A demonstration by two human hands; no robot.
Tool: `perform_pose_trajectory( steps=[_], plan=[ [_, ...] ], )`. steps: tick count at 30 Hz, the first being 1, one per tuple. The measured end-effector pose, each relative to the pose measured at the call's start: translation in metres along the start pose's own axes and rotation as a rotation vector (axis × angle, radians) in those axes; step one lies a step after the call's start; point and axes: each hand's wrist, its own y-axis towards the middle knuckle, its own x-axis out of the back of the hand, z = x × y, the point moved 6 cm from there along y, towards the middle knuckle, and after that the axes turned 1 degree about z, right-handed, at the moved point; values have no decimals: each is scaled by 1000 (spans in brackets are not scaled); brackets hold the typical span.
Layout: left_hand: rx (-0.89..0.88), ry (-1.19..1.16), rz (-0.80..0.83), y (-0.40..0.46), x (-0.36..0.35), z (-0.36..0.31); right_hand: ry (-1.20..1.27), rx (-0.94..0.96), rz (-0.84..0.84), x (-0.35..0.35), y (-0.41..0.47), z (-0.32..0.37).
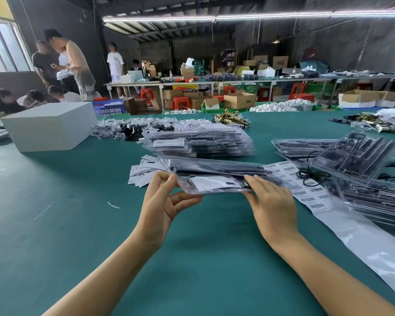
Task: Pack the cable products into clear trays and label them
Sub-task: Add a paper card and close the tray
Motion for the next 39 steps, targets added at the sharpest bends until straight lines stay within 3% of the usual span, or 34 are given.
perform_pose_trajectory(
  steps=[4,9,13,18,24,29,39],
  plan=[
    [-8,125,-16,-4,-2,3,47,-6,-102,11,5,-4],
    [170,379,-139,-11,12,34,207,-176,-231,35,23,-15],
    [195,453,-128,-8,13,41,754,-497,-306,43,25,-38],
    [195,423,-168,-7,17,42,1524,-871,-172,23,24,-42],
    [202,211,-97,-2,18,42,1919,-1361,110,-19,-12,-12],
    [224,-124,-88,4,27,43,2066,-1357,237,-29,-21,7],
    [269,-199,-118,14,39,40,2043,-1299,384,-40,-23,3]
  ],
)
